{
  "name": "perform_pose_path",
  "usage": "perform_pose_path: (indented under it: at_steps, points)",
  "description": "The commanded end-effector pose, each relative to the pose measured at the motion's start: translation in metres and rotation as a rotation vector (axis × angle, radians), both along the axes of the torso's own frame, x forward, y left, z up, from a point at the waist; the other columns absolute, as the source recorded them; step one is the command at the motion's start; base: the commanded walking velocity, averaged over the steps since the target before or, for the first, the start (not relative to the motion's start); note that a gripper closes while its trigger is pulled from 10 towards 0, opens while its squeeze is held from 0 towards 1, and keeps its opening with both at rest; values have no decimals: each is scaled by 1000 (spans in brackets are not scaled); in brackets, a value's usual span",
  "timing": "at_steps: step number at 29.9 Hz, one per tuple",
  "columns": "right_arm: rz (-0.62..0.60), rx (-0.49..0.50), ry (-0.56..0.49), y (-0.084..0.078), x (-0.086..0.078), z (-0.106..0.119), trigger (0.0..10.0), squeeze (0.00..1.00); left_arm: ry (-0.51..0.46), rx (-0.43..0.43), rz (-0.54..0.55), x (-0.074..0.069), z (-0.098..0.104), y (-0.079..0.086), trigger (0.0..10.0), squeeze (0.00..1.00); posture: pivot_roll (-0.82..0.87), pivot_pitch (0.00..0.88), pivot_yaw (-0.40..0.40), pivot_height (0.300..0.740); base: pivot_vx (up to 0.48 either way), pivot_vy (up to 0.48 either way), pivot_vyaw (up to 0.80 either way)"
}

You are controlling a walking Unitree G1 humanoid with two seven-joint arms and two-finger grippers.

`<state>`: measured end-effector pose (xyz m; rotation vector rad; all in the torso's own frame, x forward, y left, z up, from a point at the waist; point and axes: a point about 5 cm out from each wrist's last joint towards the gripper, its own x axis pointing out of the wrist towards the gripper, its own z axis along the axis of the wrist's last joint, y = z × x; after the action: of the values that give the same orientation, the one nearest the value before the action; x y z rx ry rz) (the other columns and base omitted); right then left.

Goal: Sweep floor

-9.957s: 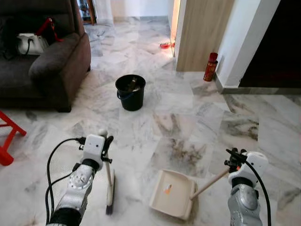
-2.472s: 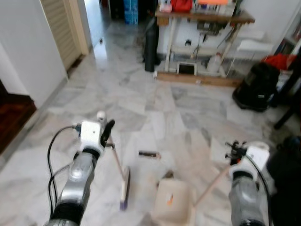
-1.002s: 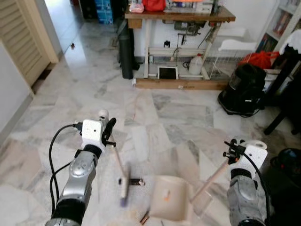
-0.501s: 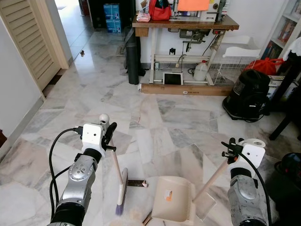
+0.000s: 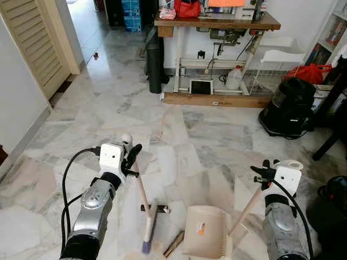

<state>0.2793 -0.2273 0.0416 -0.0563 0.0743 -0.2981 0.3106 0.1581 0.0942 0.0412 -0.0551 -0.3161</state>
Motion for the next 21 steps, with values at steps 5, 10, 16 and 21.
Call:
perform_pose_path:
  at_steps: [5, 10, 16, 21]
  points:
    - [25, -70, -30, -1, 1, 7, 10000, 0, -35, 3, -31, 4, 11, -3, 10000, 0, -46, 0, -19, 740, 0, 0, 0]
    - [13, -68, -29, -3, -2, 6, 10000, 0, -39, 5, -32, 5, 13, -2, 10000, 0, -46, 0, -17, 740, 0, 0, 0]
    - [24, -68, -26, 3, -2, 4, 10000, 0, -39, 13, -52, 7, 14, -3, 10000, 0, -47, 0, -16, 740, 0, 0, 0]
    - [30, -69, -26, 5, -3, 4, 10000, 0, -42, 16, -61, 10, 15, -6, 10000, 0, -50, 0, -15, 740, 0, 0, 0]
